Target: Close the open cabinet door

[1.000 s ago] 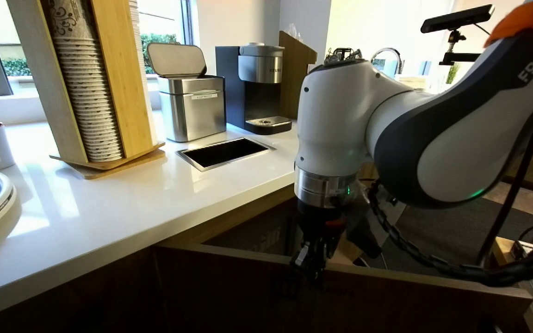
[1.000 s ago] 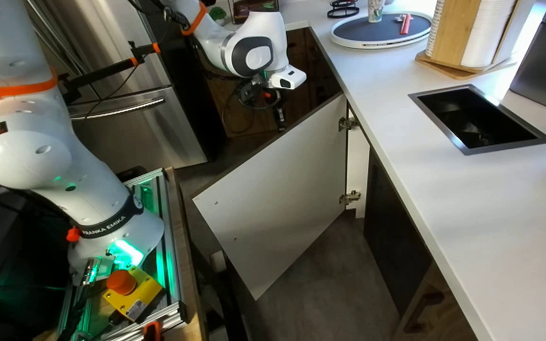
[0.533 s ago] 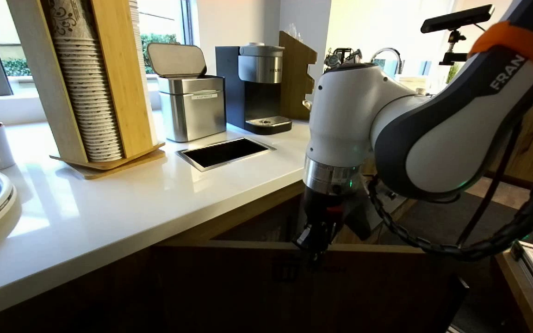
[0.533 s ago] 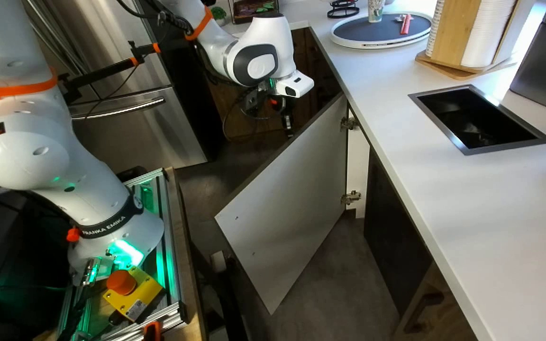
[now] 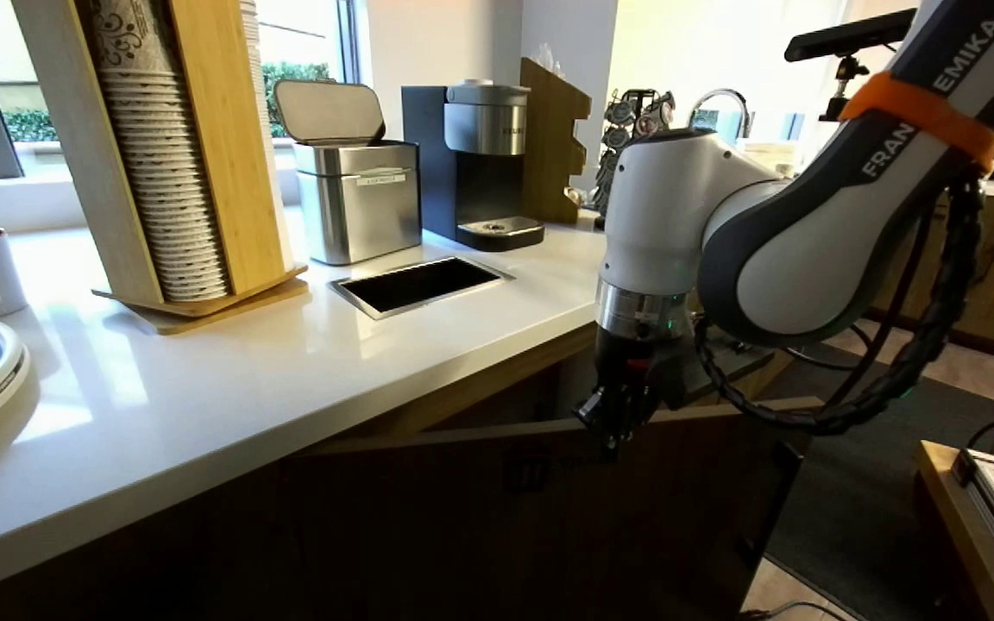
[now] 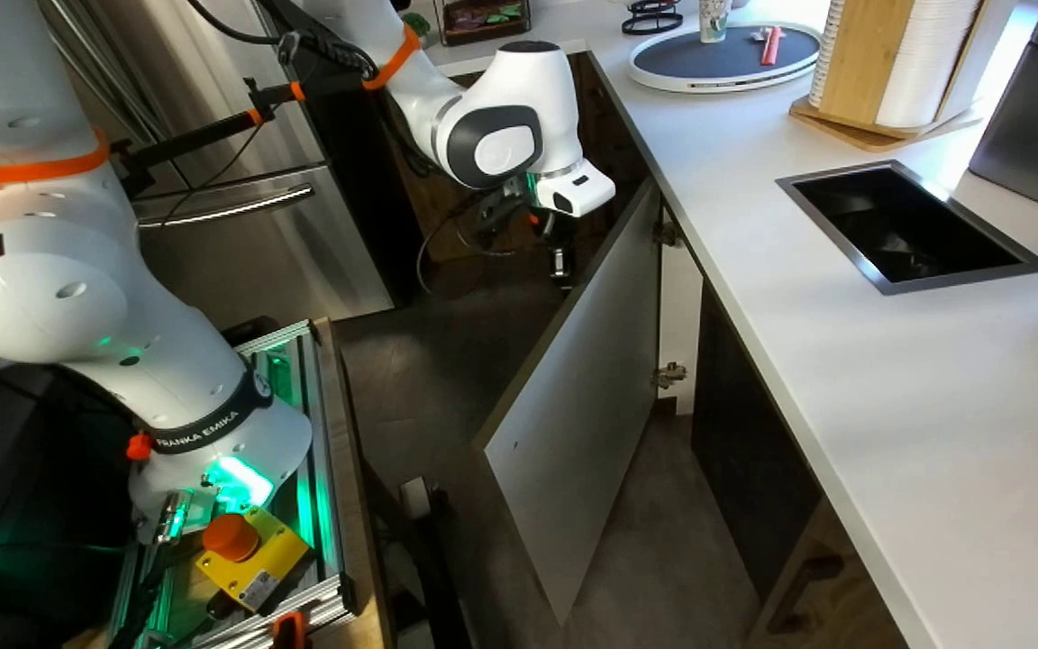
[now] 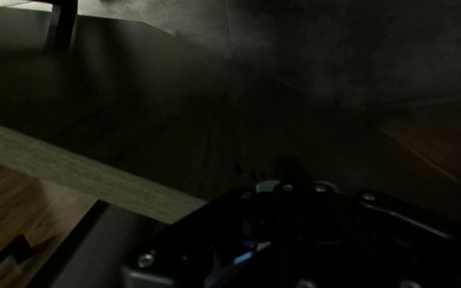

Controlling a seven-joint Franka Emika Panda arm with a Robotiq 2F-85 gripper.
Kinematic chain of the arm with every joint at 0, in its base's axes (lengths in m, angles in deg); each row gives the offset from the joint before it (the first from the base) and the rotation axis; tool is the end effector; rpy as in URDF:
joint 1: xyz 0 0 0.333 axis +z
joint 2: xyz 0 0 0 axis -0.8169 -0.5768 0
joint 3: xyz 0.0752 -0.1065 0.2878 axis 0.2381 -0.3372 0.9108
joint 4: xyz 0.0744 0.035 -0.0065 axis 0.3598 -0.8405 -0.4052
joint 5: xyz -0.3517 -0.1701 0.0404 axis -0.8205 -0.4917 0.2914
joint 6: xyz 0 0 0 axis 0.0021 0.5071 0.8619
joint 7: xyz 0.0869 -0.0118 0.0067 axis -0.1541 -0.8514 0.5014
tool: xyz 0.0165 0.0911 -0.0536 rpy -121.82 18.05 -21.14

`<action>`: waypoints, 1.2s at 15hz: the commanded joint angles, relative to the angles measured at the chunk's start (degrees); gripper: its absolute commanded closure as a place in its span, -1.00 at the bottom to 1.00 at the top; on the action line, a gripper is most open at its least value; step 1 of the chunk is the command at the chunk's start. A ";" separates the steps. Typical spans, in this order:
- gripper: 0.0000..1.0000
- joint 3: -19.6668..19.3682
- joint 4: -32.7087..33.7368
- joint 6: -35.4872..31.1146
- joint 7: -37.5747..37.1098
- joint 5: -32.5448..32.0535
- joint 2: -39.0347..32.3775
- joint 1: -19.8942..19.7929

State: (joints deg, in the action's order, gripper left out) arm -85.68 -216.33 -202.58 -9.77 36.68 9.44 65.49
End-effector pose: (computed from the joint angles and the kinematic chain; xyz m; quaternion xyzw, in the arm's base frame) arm 0.4882 0.0339 0.2002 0.9673 -0.2521 0.0202 0.0184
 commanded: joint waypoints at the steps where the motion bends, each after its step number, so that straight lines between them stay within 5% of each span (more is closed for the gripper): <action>1: 1.00 -4.47 -1.87 -5.31 -7.98 -6.21 -0.06 1.65; 2: 0.98 -1.41 -0.39 -1.92 -2.88 -2.39 -0.08 -0.38; 8: 1.00 -3.64 -0.07 -3.36 -7.26 -5.24 -1.22 0.56; 18: 1.00 -24.32 6.35 -9.68 -40.92 -30.34 -11.89 12.78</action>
State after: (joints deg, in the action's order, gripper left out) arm -103.33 -212.83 -208.48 -40.87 13.46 2.56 74.02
